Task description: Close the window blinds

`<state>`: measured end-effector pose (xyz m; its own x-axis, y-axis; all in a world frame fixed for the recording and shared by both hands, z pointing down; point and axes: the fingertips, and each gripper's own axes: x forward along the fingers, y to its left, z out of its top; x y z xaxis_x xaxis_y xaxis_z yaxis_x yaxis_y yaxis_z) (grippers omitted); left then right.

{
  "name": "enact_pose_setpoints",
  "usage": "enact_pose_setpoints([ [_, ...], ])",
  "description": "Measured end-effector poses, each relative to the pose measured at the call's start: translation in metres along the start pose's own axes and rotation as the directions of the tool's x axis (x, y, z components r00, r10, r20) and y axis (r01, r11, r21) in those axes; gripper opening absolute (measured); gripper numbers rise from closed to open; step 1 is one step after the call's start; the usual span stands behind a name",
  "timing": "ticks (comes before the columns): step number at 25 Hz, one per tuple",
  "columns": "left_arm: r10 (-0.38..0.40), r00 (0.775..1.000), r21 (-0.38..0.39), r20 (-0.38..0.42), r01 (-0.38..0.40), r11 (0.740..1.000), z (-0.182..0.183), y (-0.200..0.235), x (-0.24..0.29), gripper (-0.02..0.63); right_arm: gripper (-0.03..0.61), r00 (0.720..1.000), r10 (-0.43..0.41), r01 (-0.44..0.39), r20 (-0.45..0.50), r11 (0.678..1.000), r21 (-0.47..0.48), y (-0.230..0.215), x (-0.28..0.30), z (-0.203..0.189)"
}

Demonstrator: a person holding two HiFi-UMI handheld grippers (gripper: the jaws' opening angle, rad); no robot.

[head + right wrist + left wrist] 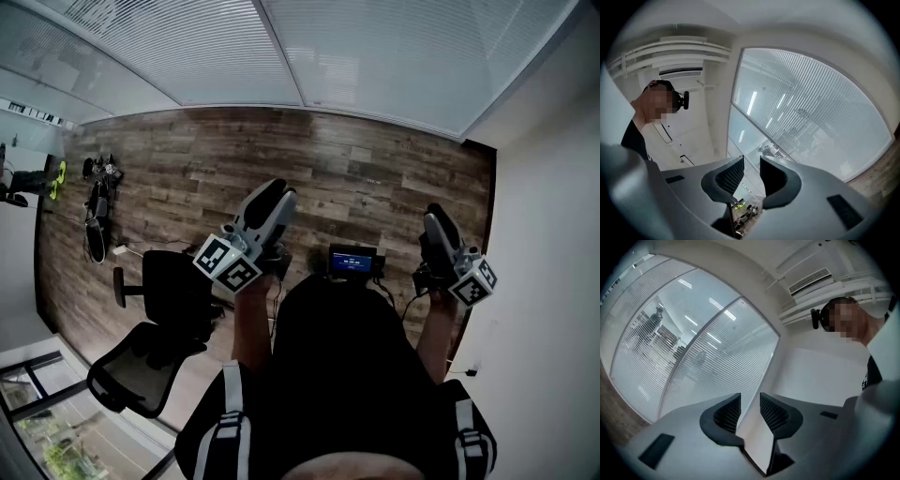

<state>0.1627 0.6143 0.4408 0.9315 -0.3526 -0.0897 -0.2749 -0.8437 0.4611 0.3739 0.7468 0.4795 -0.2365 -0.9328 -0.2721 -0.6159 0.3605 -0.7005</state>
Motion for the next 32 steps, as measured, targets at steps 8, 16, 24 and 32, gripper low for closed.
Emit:
enact_pose_setpoints([
  [8, 0.003, 1.000, 0.017, 0.018, -0.003, 1.000, -0.001, 0.002, 0.007, 0.138, 0.114, 1.000, 0.019, -0.019, -0.003, 1.000, -0.012, -0.009, 0.004, 0.007],
  [16, 0.017, 1.000, 0.017, 0.023, -0.018, 1.000, -0.003, 0.001, 0.005, 0.138, 0.114, 1.000, 0.010, -0.009, -0.012, 1.000, 0.010, -0.012, 0.007, 0.005],
  [24, 0.070, 0.997, 0.015, 0.040, -0.071, 0.997, -0.004, 0.001, -0.020, 0.138, 0.114, 0.997, 0.011, -0.009, -0.076, 1.000, 0.024, -0.029, 0.014, -0.014],
  [32, 0.133, 0.981, -0.046, 0.141, -0.127, 0.991, 0.027, 0.075, -0.049, 0.138, 0.114, 0.985, 0.028, -0.027, -0.168, 1.000, 0.009, -0.017, 0.099, -0.037],
])
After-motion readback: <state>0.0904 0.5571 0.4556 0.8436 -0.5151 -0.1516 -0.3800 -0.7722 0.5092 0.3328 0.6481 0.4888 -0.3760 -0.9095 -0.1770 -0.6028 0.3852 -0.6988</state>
